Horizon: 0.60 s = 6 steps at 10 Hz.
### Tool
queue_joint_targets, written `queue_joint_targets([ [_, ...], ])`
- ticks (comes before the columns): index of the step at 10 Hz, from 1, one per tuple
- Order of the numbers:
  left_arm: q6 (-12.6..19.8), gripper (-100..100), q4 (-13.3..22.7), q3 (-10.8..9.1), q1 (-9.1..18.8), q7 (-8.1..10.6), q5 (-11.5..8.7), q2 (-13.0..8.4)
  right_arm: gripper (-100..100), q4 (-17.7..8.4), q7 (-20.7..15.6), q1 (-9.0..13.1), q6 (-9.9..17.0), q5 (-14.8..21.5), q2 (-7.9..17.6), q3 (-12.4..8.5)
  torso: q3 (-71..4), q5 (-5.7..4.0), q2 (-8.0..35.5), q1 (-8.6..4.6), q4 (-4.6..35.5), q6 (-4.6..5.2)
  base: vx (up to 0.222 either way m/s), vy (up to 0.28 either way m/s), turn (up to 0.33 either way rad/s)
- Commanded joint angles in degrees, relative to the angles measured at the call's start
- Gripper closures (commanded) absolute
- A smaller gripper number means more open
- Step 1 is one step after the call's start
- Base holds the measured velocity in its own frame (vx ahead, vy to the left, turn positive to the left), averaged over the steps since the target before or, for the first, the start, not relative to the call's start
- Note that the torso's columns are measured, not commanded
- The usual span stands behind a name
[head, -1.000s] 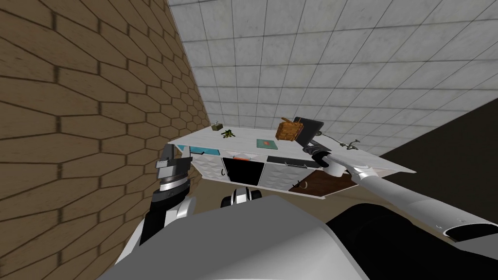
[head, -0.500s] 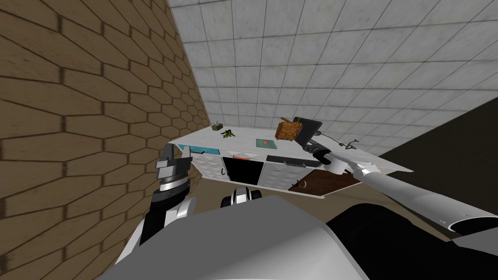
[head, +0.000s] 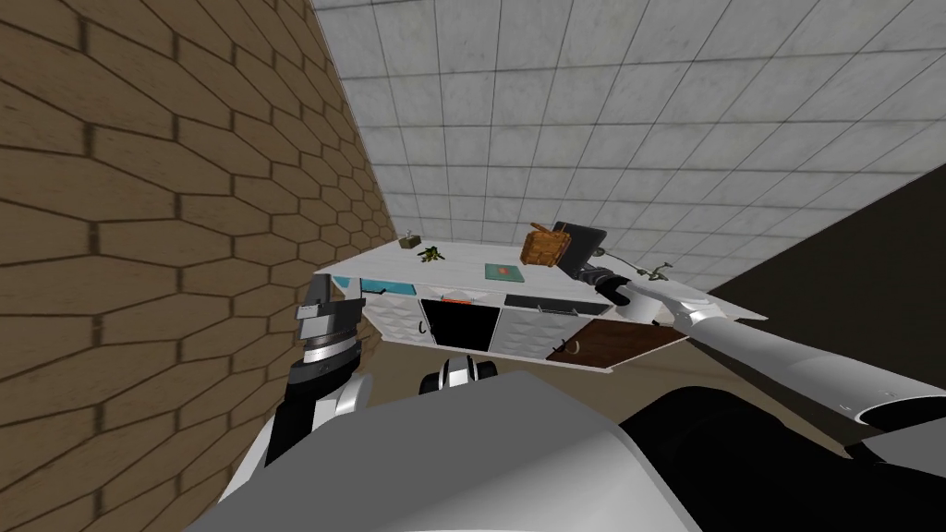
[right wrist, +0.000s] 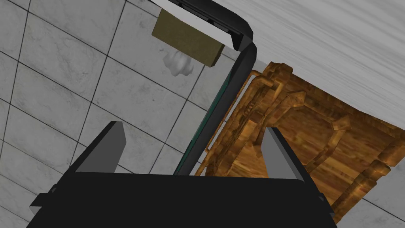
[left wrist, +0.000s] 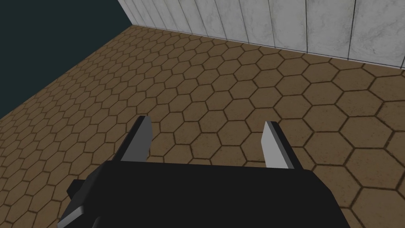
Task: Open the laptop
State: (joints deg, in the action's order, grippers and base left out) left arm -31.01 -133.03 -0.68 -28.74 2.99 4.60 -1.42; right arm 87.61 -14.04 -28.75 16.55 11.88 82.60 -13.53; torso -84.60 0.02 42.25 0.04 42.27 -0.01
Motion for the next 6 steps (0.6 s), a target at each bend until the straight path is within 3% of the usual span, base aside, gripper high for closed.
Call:
queue_joint_targets([
  [1,0.00,0,0.00,0.00,0.00,0.00,0.00,0.00,-100,1.13,-0.35,-0.89,1.57,-0.38,3.13,-1.94,0.01,-0.02,0.02,-0.03,0.00,-0.01,0.024,0.021,-0.086],
  [6,0.00,0,0.00,0.00,0.00,0.00,0.00,0.00,-100,1.94,-0.90,-1.23,3.35,-0.68,7.16,-3.89,0.03,-0.02,0.05,-0.04,0.01,0.01,0.017,0.013,-0.057],
])
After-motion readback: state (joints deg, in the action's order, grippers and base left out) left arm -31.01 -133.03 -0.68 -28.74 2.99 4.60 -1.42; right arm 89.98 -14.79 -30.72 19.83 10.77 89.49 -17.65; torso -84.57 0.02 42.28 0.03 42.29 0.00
